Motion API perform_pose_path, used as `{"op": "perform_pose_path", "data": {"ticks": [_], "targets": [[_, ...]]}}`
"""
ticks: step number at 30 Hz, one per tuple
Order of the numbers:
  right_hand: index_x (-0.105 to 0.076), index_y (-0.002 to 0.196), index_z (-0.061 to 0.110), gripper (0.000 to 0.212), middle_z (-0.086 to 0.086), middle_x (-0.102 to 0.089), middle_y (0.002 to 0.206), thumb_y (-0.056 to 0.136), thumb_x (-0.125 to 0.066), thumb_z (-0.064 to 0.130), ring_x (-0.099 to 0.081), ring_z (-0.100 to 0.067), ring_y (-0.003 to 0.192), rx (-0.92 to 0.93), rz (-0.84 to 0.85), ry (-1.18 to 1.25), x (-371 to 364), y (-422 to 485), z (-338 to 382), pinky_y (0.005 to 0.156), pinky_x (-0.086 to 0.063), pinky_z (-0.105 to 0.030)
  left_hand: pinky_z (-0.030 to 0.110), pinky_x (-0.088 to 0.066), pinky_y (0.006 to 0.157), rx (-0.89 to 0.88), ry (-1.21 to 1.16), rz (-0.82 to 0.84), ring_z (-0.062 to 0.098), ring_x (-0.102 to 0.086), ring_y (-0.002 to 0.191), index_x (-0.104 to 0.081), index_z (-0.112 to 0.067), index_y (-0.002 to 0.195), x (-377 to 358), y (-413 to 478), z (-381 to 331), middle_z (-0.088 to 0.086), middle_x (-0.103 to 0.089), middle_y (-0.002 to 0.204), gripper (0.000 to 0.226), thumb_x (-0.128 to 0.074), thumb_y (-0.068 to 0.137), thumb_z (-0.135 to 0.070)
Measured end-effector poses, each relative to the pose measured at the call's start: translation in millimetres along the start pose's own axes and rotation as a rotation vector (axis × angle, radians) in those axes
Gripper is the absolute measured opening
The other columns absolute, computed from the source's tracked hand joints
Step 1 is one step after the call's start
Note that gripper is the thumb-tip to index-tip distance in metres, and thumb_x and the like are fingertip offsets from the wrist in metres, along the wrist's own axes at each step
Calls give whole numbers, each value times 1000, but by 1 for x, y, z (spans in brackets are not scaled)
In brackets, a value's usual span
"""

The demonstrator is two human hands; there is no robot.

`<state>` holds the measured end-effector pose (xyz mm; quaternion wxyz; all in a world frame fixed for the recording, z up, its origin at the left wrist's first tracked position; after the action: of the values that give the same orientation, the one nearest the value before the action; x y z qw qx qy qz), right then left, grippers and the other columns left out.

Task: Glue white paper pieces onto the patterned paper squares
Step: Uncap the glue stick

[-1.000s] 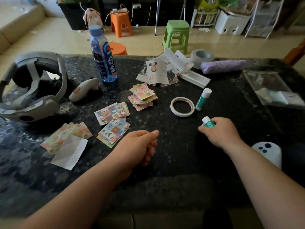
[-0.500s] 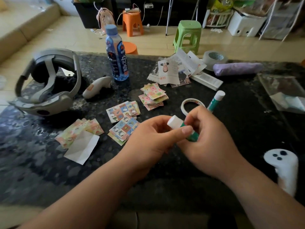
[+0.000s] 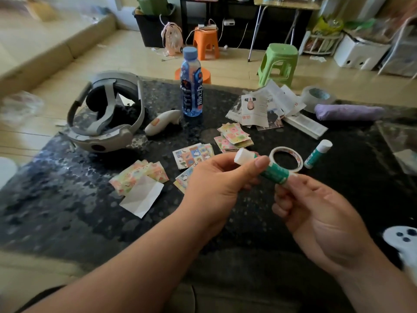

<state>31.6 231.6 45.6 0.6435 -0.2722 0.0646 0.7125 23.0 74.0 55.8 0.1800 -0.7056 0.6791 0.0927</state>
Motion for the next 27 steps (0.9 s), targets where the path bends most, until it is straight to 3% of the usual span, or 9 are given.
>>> {"op": "perform_pose_path", "data": {"ticks": [4, 7, 9, 11, 14, 17, 23, 25, 27], "targets": [[-54, 81, 8, 28, -3, -36, 65, 94, -52, 33, -27, -11, 52, -54, 4, 20, -17, -10, -3, 41, -26, -21, 19, -53, 68, -95, 39, 30, 8, -67, 71, -76, -8, 89, 3, -10, -8, 1, -74, 78, 23, -81, 71, -21], [-52, 74, 12, 41, 0, -28, 61, 99, -54, 45, -19, -10, 46, -376, 78, 21, -17, -17, -7, 38, -13, -21, 20, -54, 68, -143, 39, 35, 8, -67, 70, -75, -3, 88, 7, -17, -12, 1, -73, 76, 21, -80, 73, -17], [-56, 72, 13, 41, 2, -28, 59, 100, -61, 43, -22, -9, 43, -594, 235, 201, -19, -24, -10, 35, -17, -22, 21, -56, 68, -156, 72, 39, 8, -67, 69, -74, -2, 86, 9, -21, -13, 1, -73, 74, 19, -80, 74, -16], [-54, 71, 12, 43, 1, -27, 57, 100, -59, 43, -24, -10, 42, -620, 241, 279, -27, -28, -14, 35, -18, -22, 22, -56, 68, -162, 115, 33, 8, -66, 68, -75, -2, 85, 12, -24, -13, 1, -73, 74, 15, -80, 77, -14], [-51, 72, 13, 44, -6, -31, 60, 93, -53, 51, -24, -15, 44, -204, 9, -84, -25, -25, -22, 38, -19, -25, 23, -53, 66, -118, 88, -53, 10, -65, 63, -75, -5, 82, 14, -24, -8, 5, -72, 72, 24, -81, 72, -25], [-55, 79, 21, 42, -7, -48, 67, 93, -46, 60, -41, -16, 54, 327, 1, -558, -23, -25, -24, 48, -35, -28, 24, -46, 62, 42, -98, -135, 12, -58, 54, -71, 2, 89, 13, -23, -2, 10, -66, 66, 43, -80, 68, -35], [-50, 93, 34, 26, 0, -54, 73, 104, -36, 53, -47, -11, 51, 685, 60, -1013, -20, -23, -14, 45, -37, -22, 25, -42, 64, 167, -157, -56, 9, -55, 53, -70, -7, 84, 11, -20, 2, 5, -66, 65, 31, -78, 72, -34], [-55, 86, 28, 37, 2, -47, 61, 102, -41, 58, -40, -8, 48, 468, 27, -860, -18, -17, -15, 42, -35, -24, 26, -46, 67, 87, -115, -59, 12, -58, 58, -73, -7, 82, 13, -17, 2, 10, -68, 70, 28, -81, 73, -32], [-56, 87, 8, 52, 2, -33, 55, 97, -48, 58, -28, -10, 40, -68, 42, -307, -16, -14, -17, 35, -24, -22, 27, -52, 71, -18, -30, -38, 15, -64, 67, -76, -8, 85, 15, -15, 0, 16, -73, 82, 21, -82, 77, -27]]}}
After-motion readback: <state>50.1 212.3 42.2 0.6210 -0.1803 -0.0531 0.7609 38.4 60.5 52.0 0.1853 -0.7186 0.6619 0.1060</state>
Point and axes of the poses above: each hand's wrist, its own y-axis towards the middle knuckle, its own x-axis out of the back of the hand, z = x × y, the point moved 3 cm from there along y, towards the middle knuckle
